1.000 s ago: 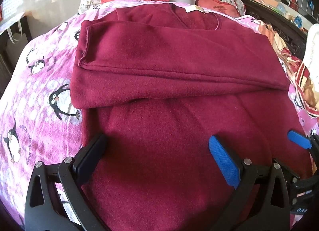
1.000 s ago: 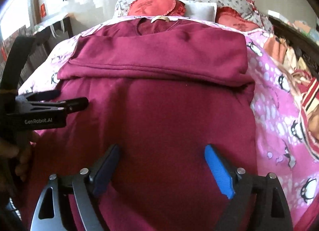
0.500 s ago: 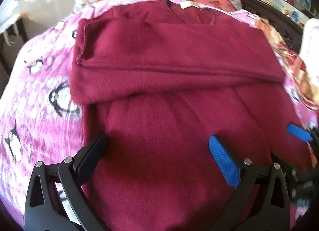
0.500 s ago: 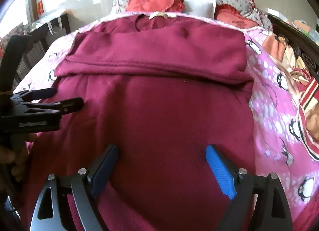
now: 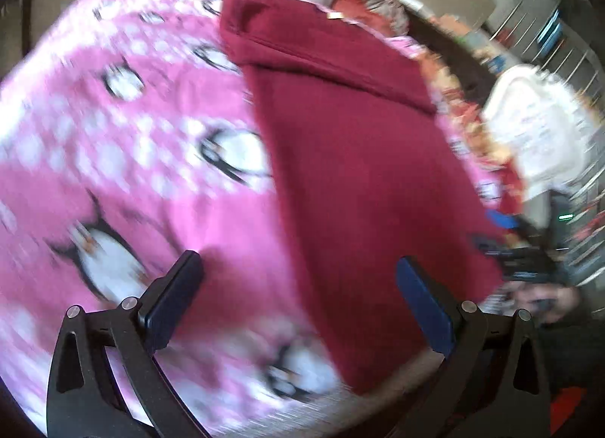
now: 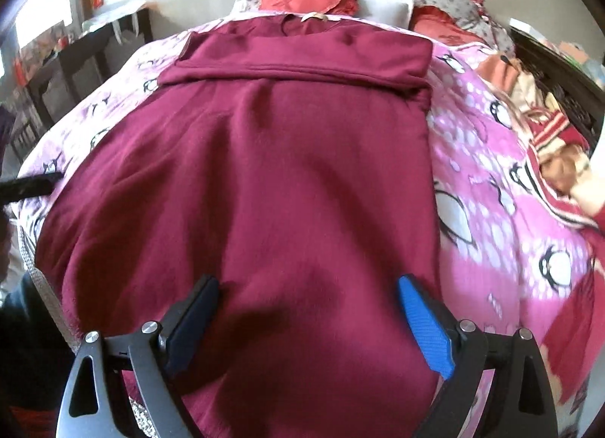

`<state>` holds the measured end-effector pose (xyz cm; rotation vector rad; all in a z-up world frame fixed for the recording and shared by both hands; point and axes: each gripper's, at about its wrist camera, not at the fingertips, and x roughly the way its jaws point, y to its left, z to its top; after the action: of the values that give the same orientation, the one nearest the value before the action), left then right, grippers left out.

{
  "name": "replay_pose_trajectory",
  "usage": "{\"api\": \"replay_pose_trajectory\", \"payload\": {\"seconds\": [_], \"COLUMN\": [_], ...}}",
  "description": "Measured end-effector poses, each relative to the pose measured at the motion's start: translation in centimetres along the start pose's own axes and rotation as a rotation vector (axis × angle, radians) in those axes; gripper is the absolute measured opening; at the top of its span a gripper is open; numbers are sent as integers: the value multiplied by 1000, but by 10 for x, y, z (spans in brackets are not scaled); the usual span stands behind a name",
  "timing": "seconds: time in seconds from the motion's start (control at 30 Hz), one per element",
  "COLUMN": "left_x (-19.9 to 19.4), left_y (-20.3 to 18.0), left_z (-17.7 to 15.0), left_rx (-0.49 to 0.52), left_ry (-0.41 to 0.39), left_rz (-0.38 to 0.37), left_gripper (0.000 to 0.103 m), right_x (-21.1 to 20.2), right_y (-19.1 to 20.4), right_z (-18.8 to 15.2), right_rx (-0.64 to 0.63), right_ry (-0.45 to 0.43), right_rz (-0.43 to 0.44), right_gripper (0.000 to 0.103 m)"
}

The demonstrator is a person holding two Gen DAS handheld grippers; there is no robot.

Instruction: Fold small clothes

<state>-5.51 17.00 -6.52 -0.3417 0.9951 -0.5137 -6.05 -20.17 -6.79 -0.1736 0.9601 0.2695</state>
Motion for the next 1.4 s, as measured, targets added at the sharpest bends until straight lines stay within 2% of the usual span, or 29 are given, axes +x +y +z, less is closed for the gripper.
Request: {"api": "replay_pose_trajectory", "payload": {"seconds": [0.03, 0.17, 0.27, 0.37, 0.43, 0.47, 0.53, 0.6, 0.7, 0.77, 0.83, 0.87, 0.93, 1.0, 1.1, 1.17, 1.2, 1.3, 1.37, 1.4], "left_x": [0, 1, 9, 15, 17, 17, 17, 18, 19, 20, 20, 20, 21, 23, 22, 22, 22, 22, 23, 24], "left_y": [-2, -8, -9, -20, -26, -29, -39, -38, -39, -43, -43, -41, -38, -38, -38, -39, -41, -44, -44, -44], "left_z": [-5, -11, -8, -8, -10, -9, -6, -2, -6, -8, -10, -11, -12, -14, -17, -18, -19, -20, -20, -20], "left_rx": [-20, -50, -112, -79, -87, -84, -26, -23, -26, -11, -5, -8, -12, -8, 10, 28, 34, 52, 48, 47], "left_ry": [1, 2, 59, 102, 136, 145, 154, 133, 109, 98, 87, 86, 77, 72, 62, 55, 53, 51, 48, 48], "left_rz": [-57, -152, -330, -347, -430, -445, -374, -292, -260, -230, -191, -176, -136, -105, -48, -23, -14, 14, 16, 17], "left_gripper": [102, 102, 102, 102, 102, 102, 102, 99, 96, 92, 75, 72, 58, 51, 42, 42, 42, 42, 42, 42], "right_x": [-1, -1, -2, -4, -6, -7, -13, -26, -53, -68, -75, -76, -73, -68, -59, -50, -47, -54, -58, -58], "right_y": [-1, 1, -1, -3, -4, -4, -5, -12, -33, -46, -54, -56, -57, -58, -65, -71, -73, -82, -82, -80], "right_z": [-1, 2, 1, -1, -2, -3, -3, -4, -12, -21, -35, -41, -54, -64, -72, -73, -74, -73, -73, -73], "right_rx": [2, -1, 9, 25, 31, 33, 42, 72, 143, 178, 195, 198, 198, 216, 286, 325, 334, 369, 353, 334], "right_ry": [-2, 0, -11, -32, -42, -46, -65, -114, -210, -244, -255, -250, -227, -214, -209, -184, -175, -187, -188, -179], "right_rz": [-2, -3, 5, 18, 24, 28, 43, 46, 37, 61, 110, 118, 140, 171, 260, 346, 353, 416, 463, 461], "right_gripper": [93, 94, 94, 94, 94, 93, 92, 90, 90, 90, 90, 90, 90, 89, 79, 75, 73, 55, 35, 33]}}
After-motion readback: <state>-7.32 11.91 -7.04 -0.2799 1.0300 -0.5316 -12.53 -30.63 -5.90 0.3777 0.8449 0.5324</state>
